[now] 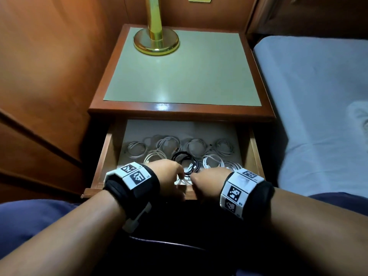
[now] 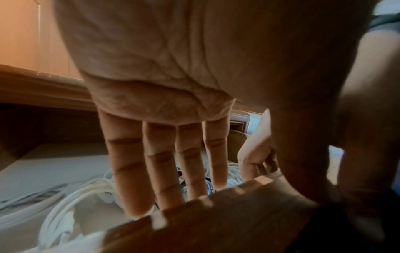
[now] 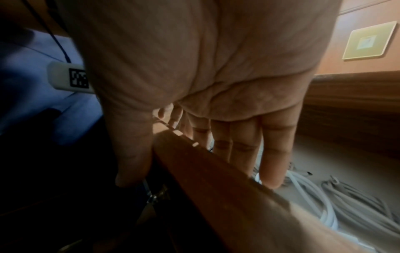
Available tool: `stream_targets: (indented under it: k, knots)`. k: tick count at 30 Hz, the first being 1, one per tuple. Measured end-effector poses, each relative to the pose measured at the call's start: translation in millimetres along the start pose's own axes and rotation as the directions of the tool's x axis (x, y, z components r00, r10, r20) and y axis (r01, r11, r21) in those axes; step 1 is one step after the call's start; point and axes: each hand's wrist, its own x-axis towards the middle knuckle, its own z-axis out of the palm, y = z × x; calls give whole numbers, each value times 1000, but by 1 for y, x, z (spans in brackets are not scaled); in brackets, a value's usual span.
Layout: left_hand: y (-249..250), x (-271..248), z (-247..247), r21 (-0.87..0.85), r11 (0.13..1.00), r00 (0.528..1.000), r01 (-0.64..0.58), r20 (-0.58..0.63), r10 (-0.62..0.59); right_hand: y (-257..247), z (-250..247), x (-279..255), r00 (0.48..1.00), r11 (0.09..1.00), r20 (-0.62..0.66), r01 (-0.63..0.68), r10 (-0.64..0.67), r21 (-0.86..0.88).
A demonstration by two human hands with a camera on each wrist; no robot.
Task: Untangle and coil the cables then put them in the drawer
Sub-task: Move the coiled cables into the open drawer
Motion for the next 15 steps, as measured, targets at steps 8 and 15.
stream_targets:
  k: [8, 15]
  knots:
    - [-3, 6, 8, 82, 996, 991, 24, 127, -34, -5, 1, 9, 999, 997, -35, 9, -11, -70]
    - [-10, 18, 17, 97, 992, 986, 80, 136, -93, -3, 2, 11, 998, 997, -49, 33, -37, -77]
